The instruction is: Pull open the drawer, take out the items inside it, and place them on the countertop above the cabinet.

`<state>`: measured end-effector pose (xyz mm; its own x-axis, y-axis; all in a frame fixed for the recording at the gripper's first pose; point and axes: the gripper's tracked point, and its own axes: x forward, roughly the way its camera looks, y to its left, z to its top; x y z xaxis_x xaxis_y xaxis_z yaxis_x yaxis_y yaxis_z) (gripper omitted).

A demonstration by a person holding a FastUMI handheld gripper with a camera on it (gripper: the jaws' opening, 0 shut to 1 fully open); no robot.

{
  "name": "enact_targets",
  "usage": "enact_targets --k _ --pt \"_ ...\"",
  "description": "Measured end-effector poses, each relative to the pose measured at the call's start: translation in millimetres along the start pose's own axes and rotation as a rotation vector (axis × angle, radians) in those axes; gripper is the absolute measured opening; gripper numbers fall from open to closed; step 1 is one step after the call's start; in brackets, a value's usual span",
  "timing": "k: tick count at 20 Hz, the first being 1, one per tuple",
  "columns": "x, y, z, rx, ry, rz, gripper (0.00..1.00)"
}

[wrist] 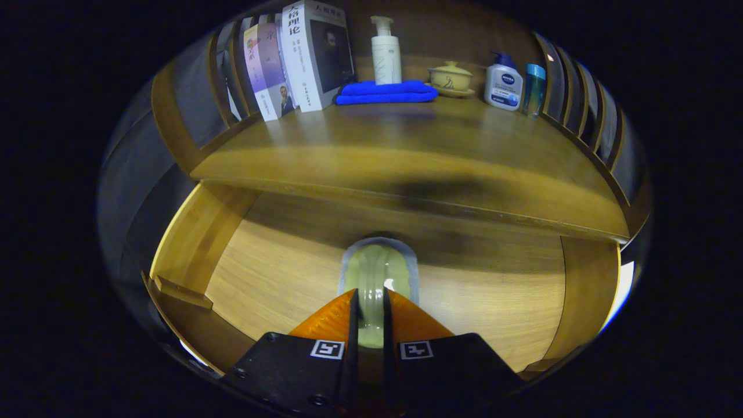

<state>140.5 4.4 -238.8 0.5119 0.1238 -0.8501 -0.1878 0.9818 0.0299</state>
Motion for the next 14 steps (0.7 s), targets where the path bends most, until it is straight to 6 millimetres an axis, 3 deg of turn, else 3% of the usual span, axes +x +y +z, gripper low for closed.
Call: enact_targets --k 1,2,5,7,14 --pt "-3.6 -0.1 -3.3 -0.003 -0.005 0.010 0.21" --pt "-4.6 2.1 -0.7 -0.010 -0.023 0.019 0.13" --pt "-16.9 17.6 -6.9 0.021 -0.039 0.096 0.12" --pt "-27.8 16.0 -8.7 0.000 -0.060 0.081 0.12" --pt "-87.2 13.4 -3.9 -0.086 -0.194 0.060 0.12"
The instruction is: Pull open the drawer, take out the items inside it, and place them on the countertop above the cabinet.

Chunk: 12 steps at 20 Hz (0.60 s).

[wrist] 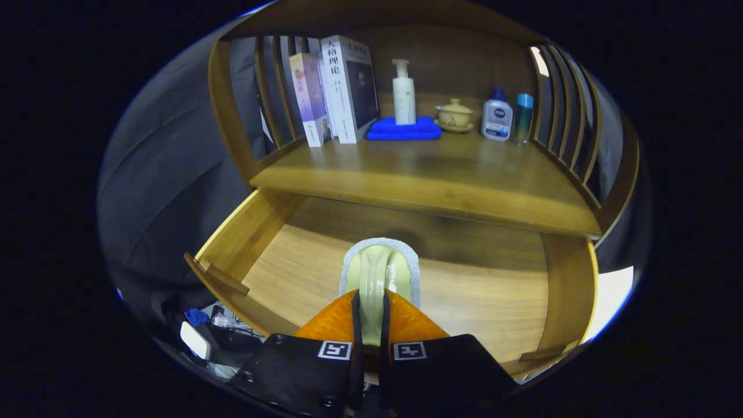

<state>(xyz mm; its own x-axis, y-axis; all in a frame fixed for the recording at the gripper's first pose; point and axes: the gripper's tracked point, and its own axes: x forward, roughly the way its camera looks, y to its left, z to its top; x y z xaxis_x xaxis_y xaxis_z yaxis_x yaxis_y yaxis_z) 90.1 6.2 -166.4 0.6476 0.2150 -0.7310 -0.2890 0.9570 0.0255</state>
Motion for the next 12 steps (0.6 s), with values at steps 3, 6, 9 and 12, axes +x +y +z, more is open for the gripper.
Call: enact_targets --k 3,6,9,12 --pt "-21.1 0.4 13.7 -0.060 -0.058 -0.020 0.12" --pt "-34.3 2.1 32.1 -0.083 -0.104 -0.025 0.12" --pt "-40.5 -4.0 54.9 -0.103 -0.149 -0.051 0.12" --pt "-38.3 -11.1 82.4 -0.093 -0.180 -0.077 0.12"
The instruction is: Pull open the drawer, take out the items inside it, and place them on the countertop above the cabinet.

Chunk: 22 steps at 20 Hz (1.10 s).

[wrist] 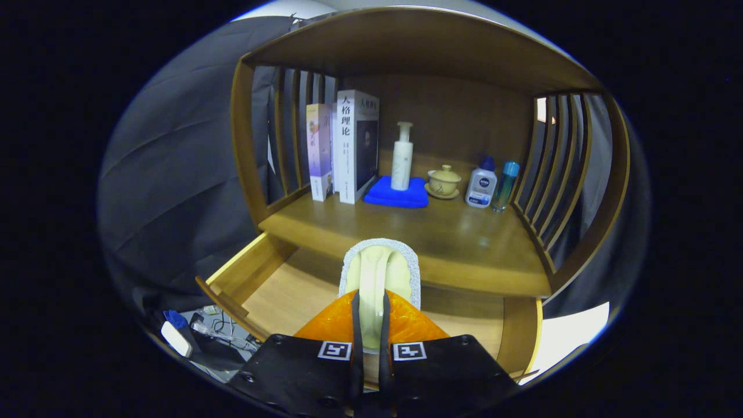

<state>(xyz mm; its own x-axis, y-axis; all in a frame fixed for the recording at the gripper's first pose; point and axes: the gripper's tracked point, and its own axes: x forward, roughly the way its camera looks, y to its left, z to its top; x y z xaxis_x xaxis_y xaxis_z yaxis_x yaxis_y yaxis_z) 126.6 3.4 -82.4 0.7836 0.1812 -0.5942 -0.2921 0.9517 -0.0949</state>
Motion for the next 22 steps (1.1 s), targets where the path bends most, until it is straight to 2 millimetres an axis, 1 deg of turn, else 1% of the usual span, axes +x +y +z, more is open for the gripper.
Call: enact_targets --k 2,4,7,9,12,14,16,20,21,22 --pt "8.6 -13.5 18.8 -0.037 -0.031 -0.044 0.12" --pt "21.1 -22.4 34.2 -0.063 -0.046 -0.082 0.12" --pt "41.6 -27.1 54.8 -0.040 -0.054 -0.101 0.12" --pt "56.6 -29.3 64.4 -0.013 -0.041 -0.100 0.12" --pt "76.5 -33.7 69.4 -0.002 -0.011 -0.121 0.12" --pt "88.6 -29.5 68.0 0.036 0.008 -0.108 0.12" --pt "102.7 -31.9 69.8 0.080 0.020 -0.105 0.12" --pt "126.9 -28.4 61.3 0.165 0.097 -0.078 0.12" --pt "131.5 -33.4 60.7 0.171 0.102 -0.085 0.12" --pt "135.1 -36.2 64.2 0.181 0.092 -0.089 0.13"
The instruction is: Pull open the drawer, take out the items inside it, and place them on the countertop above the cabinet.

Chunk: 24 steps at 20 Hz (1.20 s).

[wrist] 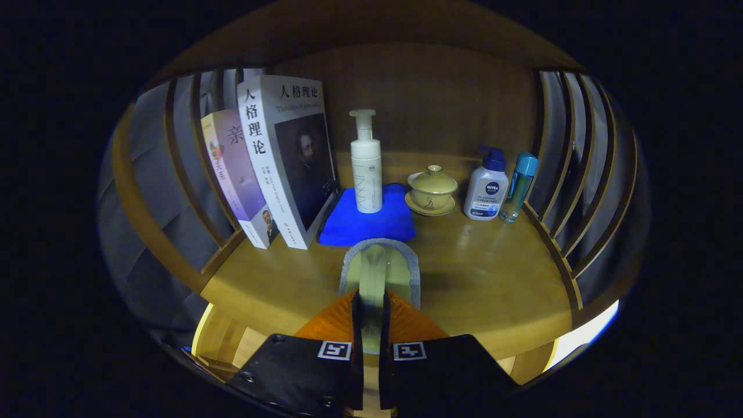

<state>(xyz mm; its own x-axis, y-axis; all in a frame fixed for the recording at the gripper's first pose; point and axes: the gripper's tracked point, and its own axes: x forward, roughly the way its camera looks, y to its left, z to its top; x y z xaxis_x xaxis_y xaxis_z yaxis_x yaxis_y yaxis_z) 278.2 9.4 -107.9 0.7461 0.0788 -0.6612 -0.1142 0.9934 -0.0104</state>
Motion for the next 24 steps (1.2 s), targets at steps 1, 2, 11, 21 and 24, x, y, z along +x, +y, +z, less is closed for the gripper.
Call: enact_targets --k 1,2,11,21,24 --pt "3.7 -0.4 -0.3 0.017 0.000 -0.005 0.15" --pt "4.3 -0.9 2.7 0.044 -0.010 -0.009 0.15" --pt "25.4 -11.9 12.8 0.100 -0.073 -0.068 0.21" --pt "-14.0 -14.6 27.2 -0.022 -0.229 -0.062 0.97" --pt "-53.0 -9.0 28.8 -0.062 -0.350 -0.042 0.96"
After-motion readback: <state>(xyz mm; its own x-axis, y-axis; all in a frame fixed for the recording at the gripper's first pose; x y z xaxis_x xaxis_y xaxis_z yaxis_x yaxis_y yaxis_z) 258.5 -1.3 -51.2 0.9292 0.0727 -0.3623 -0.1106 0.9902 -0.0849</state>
